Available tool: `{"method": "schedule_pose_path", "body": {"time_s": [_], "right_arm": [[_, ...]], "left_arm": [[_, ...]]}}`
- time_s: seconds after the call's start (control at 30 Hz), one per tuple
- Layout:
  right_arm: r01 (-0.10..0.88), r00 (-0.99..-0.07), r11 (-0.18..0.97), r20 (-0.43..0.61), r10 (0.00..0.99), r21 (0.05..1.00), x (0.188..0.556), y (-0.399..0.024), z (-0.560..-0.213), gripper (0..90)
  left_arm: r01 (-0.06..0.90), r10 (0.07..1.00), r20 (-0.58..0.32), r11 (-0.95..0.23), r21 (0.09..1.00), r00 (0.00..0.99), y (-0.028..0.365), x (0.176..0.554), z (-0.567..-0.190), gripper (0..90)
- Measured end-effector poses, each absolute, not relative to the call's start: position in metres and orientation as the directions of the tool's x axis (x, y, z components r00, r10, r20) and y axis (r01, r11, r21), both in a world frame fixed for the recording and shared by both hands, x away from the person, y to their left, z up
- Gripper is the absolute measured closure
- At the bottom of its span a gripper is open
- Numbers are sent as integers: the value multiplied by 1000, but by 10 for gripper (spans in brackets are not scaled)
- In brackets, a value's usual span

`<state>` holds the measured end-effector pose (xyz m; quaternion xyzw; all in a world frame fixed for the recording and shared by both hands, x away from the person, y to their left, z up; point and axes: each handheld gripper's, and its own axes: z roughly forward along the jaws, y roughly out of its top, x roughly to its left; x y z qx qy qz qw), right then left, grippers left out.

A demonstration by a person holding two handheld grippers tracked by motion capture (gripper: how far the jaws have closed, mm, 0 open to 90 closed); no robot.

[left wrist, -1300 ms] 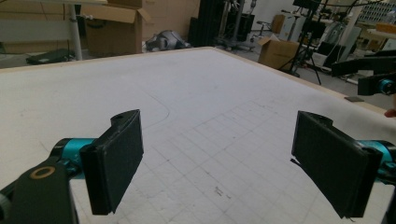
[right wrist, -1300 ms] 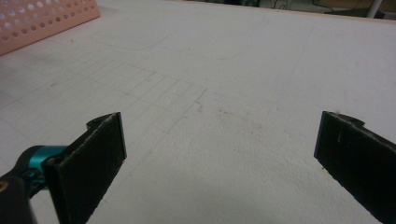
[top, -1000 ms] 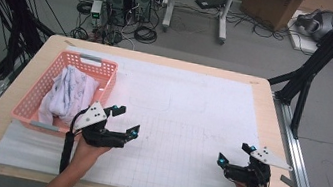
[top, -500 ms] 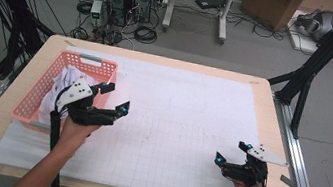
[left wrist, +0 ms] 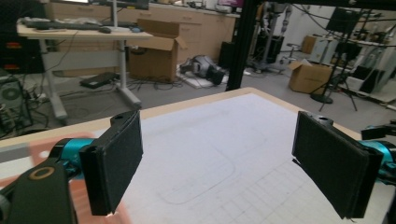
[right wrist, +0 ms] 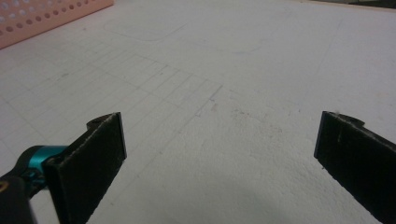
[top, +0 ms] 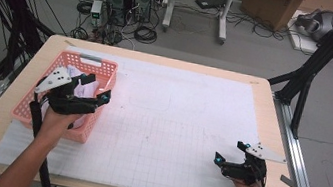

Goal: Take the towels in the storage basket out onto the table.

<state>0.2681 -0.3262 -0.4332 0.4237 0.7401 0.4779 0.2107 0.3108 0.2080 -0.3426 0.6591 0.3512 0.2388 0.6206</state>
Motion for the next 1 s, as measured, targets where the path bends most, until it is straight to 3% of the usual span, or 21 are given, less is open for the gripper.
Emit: {"method": "schedule_pose_path", "body": {"time_s": [0.43,0.7,1.0], "right_arm": [[420,-555,183,92,827,889,269,-326,-432,10],[423,-553,182,94,828,887,269,-326,-432,10],[427,-552,181,96,828,886,268,-327,-432,10]], "left_arm": [[283,855,-116,-37,959,505,254,333,-347,165],[478,938,-51,-126,869,342,277,360,-367,166],[631,960,-26,-162,759,278,283,378,-394,176]]}}
